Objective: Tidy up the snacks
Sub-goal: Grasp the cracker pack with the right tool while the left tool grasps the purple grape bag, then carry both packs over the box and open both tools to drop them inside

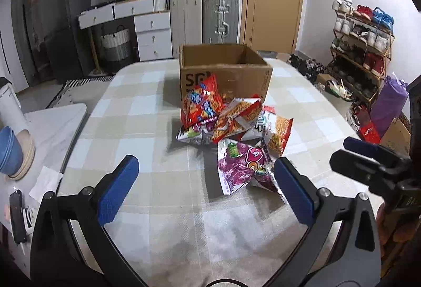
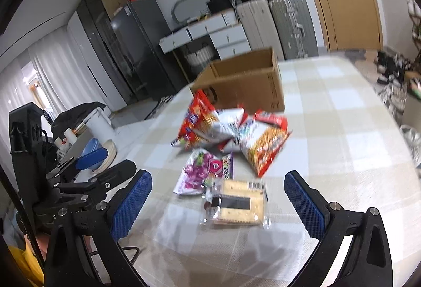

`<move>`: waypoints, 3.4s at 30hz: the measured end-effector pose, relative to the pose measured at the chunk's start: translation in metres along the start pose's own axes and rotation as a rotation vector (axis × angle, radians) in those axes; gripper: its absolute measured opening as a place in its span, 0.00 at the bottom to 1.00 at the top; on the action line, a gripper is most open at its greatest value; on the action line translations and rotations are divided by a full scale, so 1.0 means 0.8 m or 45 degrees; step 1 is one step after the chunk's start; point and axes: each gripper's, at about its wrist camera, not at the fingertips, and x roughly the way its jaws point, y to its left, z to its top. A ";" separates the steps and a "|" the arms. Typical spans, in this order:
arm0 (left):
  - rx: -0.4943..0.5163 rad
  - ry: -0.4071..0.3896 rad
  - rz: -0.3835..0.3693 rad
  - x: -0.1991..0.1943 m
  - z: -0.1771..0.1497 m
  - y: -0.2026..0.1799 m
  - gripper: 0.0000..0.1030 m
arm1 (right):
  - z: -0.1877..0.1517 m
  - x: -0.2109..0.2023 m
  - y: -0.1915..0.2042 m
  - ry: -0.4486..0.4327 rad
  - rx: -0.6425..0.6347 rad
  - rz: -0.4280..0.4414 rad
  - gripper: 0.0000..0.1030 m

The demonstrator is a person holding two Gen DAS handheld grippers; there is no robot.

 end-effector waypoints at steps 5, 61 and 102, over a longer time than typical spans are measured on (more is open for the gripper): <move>-0.032 0.088 -0.007 0.045 -0.005 0.005 0.99 | -0.010 0.042 -0.018 0.111 0.038 0.014 0.99; -0.258 0.473 -0.407 0.218 0.001 -0.006 0.43 | -0.024 0.071 -0.089 0.152 0.112 0.057 0.66; -0.236 0.020 -0.420 -0.034 0.018 0.067 0.09 | 0.022 -0.009 0.022 -0.013 -0.099 0.126 0.66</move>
